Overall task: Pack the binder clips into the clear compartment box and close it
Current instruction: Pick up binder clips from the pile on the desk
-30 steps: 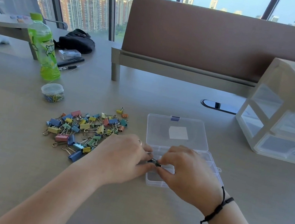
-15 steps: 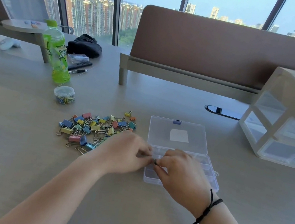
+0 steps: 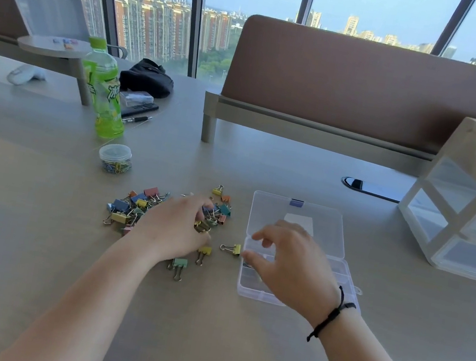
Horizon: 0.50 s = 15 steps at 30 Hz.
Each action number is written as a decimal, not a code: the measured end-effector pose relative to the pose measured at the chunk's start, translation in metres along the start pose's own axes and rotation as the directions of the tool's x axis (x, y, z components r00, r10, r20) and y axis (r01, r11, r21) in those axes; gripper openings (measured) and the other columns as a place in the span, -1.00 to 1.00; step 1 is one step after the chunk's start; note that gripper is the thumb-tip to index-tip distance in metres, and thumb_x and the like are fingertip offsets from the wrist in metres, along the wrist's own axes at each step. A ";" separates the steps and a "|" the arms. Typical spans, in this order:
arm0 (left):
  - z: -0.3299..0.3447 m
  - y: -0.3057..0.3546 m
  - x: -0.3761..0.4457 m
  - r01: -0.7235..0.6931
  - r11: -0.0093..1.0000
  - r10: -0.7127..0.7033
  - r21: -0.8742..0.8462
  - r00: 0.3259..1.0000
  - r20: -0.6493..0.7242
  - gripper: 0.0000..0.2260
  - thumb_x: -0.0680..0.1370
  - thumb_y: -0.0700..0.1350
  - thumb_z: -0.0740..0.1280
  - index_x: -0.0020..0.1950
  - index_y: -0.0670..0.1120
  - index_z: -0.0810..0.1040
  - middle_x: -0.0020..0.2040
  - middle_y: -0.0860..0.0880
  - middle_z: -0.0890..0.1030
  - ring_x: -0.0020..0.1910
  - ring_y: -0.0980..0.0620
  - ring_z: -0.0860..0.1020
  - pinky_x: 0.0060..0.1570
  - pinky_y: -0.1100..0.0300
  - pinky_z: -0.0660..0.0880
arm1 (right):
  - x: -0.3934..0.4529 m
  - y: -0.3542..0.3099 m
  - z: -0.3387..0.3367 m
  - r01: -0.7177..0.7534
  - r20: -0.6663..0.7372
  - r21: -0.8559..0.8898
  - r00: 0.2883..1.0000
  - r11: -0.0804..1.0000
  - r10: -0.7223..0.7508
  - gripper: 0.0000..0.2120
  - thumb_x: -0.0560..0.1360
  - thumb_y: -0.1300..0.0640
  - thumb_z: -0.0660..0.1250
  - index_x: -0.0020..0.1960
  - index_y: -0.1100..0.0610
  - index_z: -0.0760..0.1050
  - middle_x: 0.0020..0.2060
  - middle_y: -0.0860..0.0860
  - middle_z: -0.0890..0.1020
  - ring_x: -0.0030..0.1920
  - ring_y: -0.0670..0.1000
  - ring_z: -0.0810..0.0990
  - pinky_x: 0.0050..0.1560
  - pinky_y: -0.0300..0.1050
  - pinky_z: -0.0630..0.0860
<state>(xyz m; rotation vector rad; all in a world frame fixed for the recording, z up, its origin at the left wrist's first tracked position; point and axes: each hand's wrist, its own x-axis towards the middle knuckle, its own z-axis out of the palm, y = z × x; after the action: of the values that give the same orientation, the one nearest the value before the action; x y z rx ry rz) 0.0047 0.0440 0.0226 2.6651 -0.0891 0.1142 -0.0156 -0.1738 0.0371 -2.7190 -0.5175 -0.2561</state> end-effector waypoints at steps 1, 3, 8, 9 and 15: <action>-0.001 -0.001 -0.001 0.004 1.000 -0.004 0.015 1.000 -0.008 -0.54 0.44 0.05 0.45 0.33 0.12 0.46 0.09 0.16 0.56 0.12 0.08 0.49 0.13 0.07 0.48 | 0.005 -0.003 0.002 0.025 -0.003 -0.003 1.000 1.000 -0.025 -0.71 0.50 -0.16 0.34 0.17 -0.10 0.55 -0.04 -0.17 0.56 0.06 -0.08 0.48 0.06 -0.14 0.44; -0.001 -0.002 -0.003 0.010 1.000 -0.009 0.028 1.000 -0.025 -0.56 0.43 0.08 0.44 0.29 0.11 0.49 0.11 0.15 0.56 0.15 0.07 0.49 0.15 0.06 0.49 | 0.016 -0.011 0.005 0.074 0.008 -0.012 0.997 0.997 -0.074 -0.68 0.50 -0.12 0.35 0.23 -0.10 0.52 0.01 -0.17 0.57 0.10 -0.06 0.48 0.14 -0.12 0.39; 0.001 -0.002 0.000 0.027 0.999 -0.026 0.044 0.999 -0.035 -0.54 0.40 0.13 0.43 0.27 0.11 0.52 0.21 0.06 0.58 0.24 0.01 0.50 0.22 0.01 0.48 | 0.044 -0.031 0.012 0.139 0.163 -0.044 0.978 0.989 -0.130 -0.62 0.49 -0.02 0.34 0.30 -0.07 0.50 0.08 -0.13 0.62 0.13 0.01 0.55 0.19 -0.07 0.42; 0.001 -0.002 0.000 0.032 0.998 -0.030 0.052 0.999 -0.031 -0.53 0.40 0.13 0.43 0.30 0.10 0.51 0.23 0.05 0.58 0.26 0.00 0.49 0.23 0.01 0.47 | 0.049 -0.033 0.014 0.141 0.192 -0.044 0.973 0.989 -0.130 -0.63 0.49 0.00 0.33 0.29 -0.05 0.51 0.09 -0.10 0.63 0.13 0.03 0.57 0.20 -0.05 0.43; 0.002 -0.004 0.002 0.022 0.996 -0.021 0.091 1.000 -0.010 -0.66 0.41 0.13 0.39 0.14 0.06 0.59 0.11 -0.02 0.56 0.19 -0.07 0.53 0.14 0.00 0.50 | 0.068 -0.035 0.037 0.127 0.257 -0.089 0.961 0.988 -0.100 -0.67 0.52 0.03 0.24 0.28 -0.08 0.50 0.15 -0.02 0.60 0.14 0.07 0.56 0.10 -0.05 0.36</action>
<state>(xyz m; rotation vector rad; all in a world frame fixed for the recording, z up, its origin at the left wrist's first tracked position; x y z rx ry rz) 0.0071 0.0464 0.0191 2.7558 -0.0538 0.1268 0.0369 -0.1077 0.0305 -2.8454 -0.7523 0.0370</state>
